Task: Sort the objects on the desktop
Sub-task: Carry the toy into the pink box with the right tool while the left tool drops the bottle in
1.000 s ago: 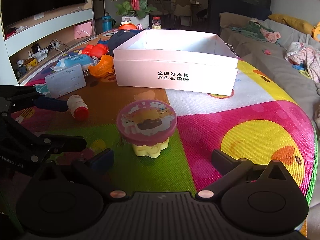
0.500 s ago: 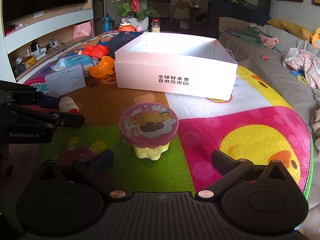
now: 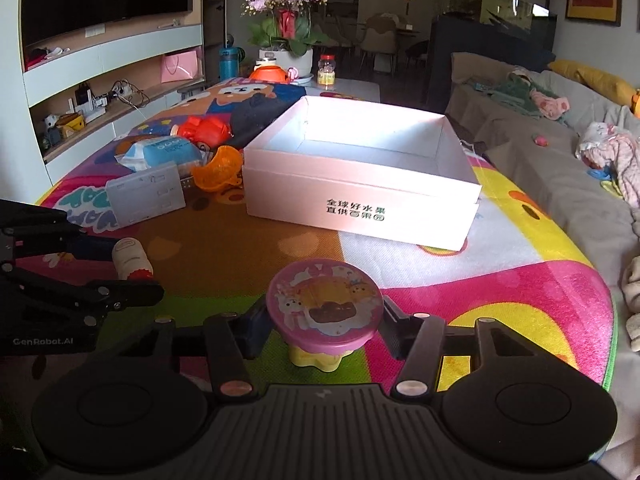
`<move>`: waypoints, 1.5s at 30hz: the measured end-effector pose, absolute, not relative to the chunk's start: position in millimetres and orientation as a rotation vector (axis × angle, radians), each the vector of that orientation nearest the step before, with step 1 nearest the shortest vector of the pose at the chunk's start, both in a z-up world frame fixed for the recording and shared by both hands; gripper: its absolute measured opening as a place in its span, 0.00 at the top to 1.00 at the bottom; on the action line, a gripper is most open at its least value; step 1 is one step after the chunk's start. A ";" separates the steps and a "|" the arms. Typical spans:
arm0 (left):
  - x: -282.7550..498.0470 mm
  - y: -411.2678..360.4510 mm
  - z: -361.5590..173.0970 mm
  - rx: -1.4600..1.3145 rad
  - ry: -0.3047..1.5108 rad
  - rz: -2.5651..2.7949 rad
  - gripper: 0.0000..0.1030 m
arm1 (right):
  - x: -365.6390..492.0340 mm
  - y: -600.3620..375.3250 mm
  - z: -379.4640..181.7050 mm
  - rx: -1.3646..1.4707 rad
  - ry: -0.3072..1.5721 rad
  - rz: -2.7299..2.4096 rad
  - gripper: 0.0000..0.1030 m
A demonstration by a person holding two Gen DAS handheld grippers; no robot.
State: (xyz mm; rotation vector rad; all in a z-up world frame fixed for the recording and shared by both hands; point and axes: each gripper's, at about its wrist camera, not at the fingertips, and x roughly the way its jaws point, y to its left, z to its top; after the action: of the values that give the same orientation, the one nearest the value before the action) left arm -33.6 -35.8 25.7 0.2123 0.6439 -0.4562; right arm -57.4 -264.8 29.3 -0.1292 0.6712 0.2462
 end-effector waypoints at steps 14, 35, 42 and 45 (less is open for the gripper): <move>80.3 -61.0 114.0 0.115 0.371 -0.325 0.16 | 43.0 -291.1 106.7 -0.059 0.416 0.110 0.34; 71.4 -67.8 18.1 0.090 0.620 -0.533 0.05 | 94.7 -291.7 34.4 0.120 0.627 0.092 0.20; 48.3 -46.4 30.8 0.105 0.603 -0.504 0.05 | 84.4 -278.9 33.9 0.099 0.605 0.126 0.20; 22.9 -35.6 42.0 0.177 0.535 -0.458 0.03 | 61.2 -278.6 41.4 0.062 0.545 0.088 0.19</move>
State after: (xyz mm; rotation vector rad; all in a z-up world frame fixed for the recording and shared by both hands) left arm 22.9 -35.6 42.0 0.1772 0.5349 -0.4582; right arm 61.2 -278.6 41.4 0.0621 0.5452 0.0877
